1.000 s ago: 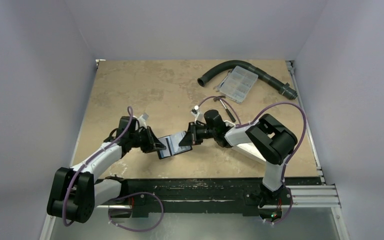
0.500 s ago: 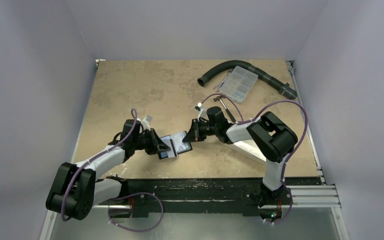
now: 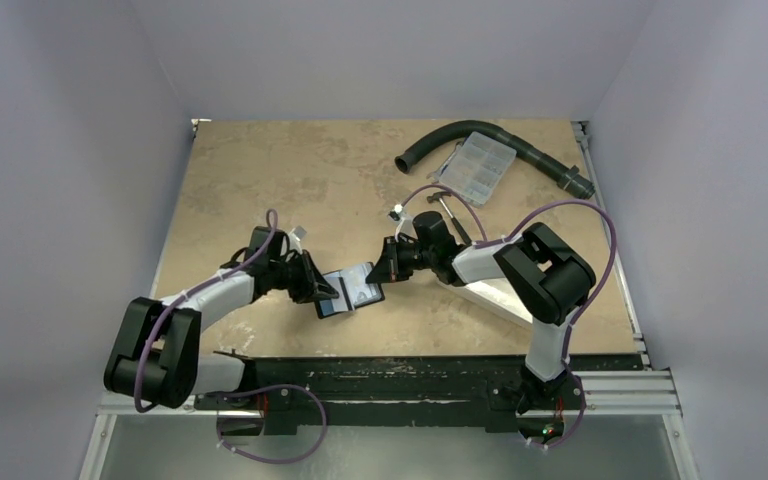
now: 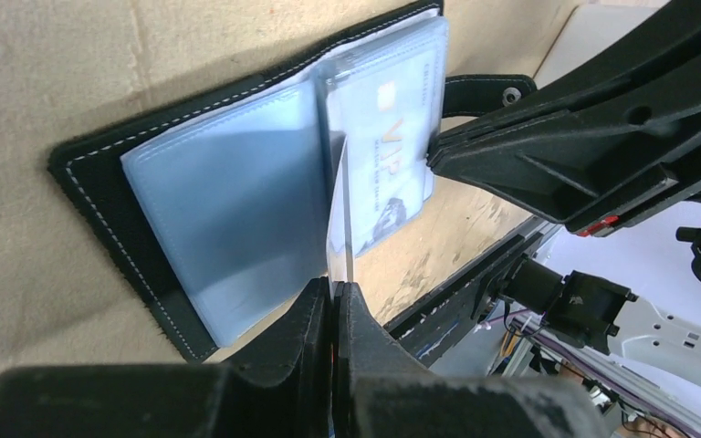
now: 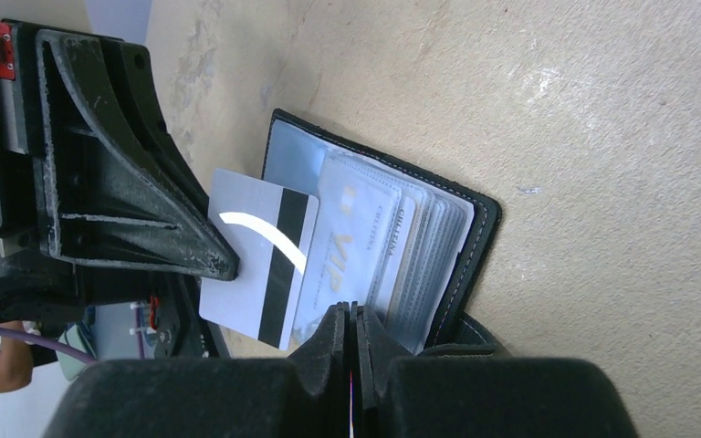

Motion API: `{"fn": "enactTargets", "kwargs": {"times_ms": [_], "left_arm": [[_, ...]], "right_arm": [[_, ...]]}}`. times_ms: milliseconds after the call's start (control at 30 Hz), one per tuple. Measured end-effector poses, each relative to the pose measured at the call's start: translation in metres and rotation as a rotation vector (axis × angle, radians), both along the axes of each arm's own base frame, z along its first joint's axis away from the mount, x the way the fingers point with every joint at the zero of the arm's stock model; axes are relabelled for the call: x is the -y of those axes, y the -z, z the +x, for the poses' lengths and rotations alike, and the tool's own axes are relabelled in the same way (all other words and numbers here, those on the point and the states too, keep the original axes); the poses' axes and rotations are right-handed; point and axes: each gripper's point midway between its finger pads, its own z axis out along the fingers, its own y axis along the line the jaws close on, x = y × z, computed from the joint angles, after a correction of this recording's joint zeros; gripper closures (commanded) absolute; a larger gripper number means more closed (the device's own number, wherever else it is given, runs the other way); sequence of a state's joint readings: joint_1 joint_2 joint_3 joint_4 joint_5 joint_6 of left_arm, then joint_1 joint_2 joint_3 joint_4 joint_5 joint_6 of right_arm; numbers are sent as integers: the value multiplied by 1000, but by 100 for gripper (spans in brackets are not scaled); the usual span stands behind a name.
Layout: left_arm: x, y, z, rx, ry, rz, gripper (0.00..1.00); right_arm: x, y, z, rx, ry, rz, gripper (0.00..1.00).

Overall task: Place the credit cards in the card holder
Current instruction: Insert the credit card into the card holder.

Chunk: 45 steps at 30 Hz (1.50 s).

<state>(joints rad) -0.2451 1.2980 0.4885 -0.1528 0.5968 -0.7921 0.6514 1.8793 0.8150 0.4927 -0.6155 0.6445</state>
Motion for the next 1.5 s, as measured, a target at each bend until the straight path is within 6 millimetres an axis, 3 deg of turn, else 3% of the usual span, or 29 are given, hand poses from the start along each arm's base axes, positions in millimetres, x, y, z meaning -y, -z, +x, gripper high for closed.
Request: {"fn": "enactTargets", "kwargs": {"times_ms": [533,833,933,1067,1167,1267,1333,1500], "left_arm": [[-7,7,-4,-70,34,27,100],[-11,1,-6,-55,30,50,100],[-15,-8,-1,-32,25,82,100],[-16,-10,7,-9,17,99,100],[-15,-1,8,-30,23,93,100],[-9,9,7,-52,26,61,100],[-1,12,6,-64,32,32,100],[24,6,7,-28,74,-12,100]], "right_arm": [[0,0,0,2,-1,0,100],[0,0,0,7,-5,-15,100],[1,-3,2,47,5,-82,89],[1,-22,2,137,15,-159,81],[1,-48,-1,209,18,-156,80],[1,-61,-1,240,18,-139,80],[1,-59,-3,231,13,-136,80],[8,-30,-19,149,-3,-138,80]]}}
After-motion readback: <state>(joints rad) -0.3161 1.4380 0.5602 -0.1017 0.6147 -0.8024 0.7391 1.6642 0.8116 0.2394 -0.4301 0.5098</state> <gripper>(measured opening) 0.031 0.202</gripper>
